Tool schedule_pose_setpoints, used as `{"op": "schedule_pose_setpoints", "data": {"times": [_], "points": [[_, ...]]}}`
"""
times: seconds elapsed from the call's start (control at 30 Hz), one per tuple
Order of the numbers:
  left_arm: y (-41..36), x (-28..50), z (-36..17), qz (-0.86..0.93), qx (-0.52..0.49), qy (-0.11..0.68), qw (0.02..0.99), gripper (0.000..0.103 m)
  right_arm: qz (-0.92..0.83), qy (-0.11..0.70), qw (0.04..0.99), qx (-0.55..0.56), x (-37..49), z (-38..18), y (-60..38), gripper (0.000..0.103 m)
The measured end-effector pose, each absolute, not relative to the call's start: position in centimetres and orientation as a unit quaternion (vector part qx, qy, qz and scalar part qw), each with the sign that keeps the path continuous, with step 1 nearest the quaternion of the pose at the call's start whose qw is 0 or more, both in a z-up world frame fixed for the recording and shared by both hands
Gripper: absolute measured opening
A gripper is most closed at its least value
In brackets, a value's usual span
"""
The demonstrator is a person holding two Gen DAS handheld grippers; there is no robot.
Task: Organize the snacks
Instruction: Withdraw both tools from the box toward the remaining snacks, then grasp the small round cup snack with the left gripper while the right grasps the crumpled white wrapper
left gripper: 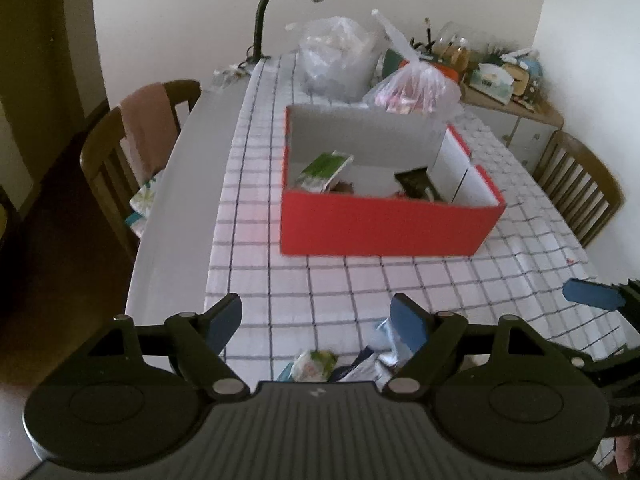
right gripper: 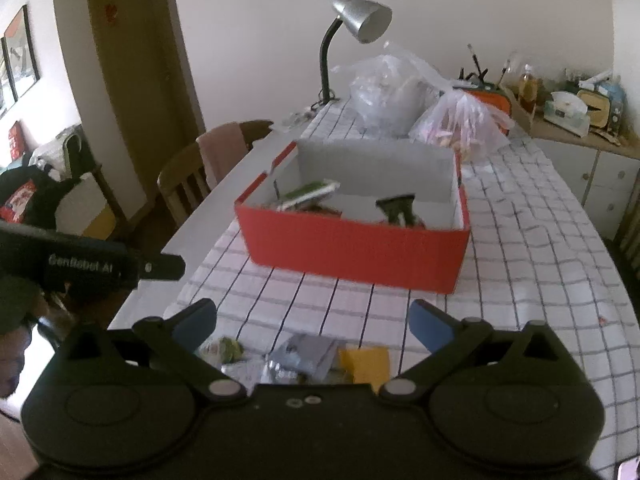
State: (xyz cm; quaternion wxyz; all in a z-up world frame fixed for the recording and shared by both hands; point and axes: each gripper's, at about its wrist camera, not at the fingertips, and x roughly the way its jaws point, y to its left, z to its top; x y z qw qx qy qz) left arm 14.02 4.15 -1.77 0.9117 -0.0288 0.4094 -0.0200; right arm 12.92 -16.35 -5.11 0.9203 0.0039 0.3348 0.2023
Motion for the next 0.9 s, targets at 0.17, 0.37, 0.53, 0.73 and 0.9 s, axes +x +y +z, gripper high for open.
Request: {"op": "schedule_pose_setpoints", "data": {"times": [0.17,0.37,0.53,0.73,0.9], "points": [[5.1,13.8,-4.2,-0.020,-0.028,0.439,0.898,0.082,0.204,0.367,0.907,-0.007,12.0,-7.7,-15.8,0.103],[5.2,14.2,-7.8,-0.038,0.002,0.479,0.877,0.081,0.224,0.404,0.887,-0.033,11.1,-11.0,-14.7,0.102],[5.1,14.5,-10.0,-0.057,0.029,0.491,0.869,0.081,0.224,0.425,0.876,-0.048,10.9,-13.1,-14.4,0.099],[4.7,15.5,-11.3,-0.070,0.067,0.492,0.865,0.080,0.231,0.435,0.868,-0.063,11.3,-14.1,-14.0,0.096],[4.2,17.0,-12.3,-0.087,0.087,0.506,0.854,0.067,0.237,0.438,0.863,-0.080,12.0,-14.7,-13.6,0.088]]}}
